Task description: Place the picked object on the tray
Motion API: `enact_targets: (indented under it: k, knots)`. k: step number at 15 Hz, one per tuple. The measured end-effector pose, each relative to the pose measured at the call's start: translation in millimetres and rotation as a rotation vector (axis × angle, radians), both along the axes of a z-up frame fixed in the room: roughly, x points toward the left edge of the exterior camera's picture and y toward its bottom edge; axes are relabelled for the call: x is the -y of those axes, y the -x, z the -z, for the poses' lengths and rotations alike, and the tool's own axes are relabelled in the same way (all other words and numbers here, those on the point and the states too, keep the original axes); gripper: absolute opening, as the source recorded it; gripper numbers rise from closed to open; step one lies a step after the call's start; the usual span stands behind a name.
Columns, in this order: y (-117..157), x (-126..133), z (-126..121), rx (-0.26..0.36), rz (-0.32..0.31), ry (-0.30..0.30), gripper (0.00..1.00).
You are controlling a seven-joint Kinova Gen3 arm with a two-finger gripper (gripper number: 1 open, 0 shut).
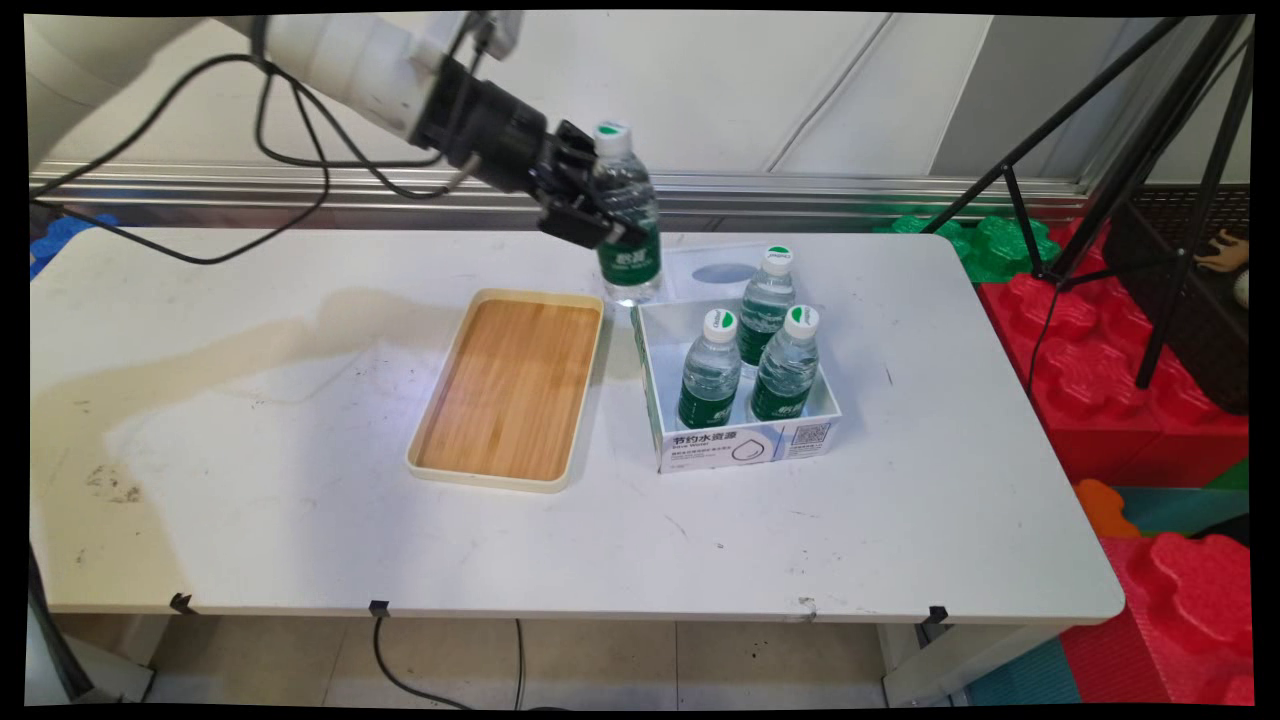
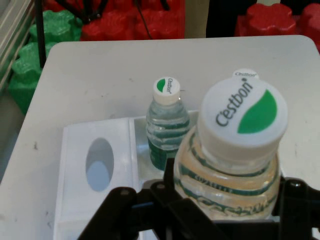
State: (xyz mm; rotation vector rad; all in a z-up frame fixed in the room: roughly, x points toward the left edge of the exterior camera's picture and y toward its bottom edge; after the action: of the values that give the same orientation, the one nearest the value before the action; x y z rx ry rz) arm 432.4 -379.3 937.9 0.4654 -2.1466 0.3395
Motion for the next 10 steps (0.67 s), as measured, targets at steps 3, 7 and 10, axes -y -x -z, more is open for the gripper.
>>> enact_targets:
  k: [3,7,10]
  knots:
    - [-17.9,-11.6,-9.4,-0.001,-0.015,-0.007,0.00]
    - [-52.9,-25.4,-15.2,0.007,-0.074,-0.016,0.00]
    - [-70.8,-27.5,-10.8,0.014,-0.122,-0.021,0.00]
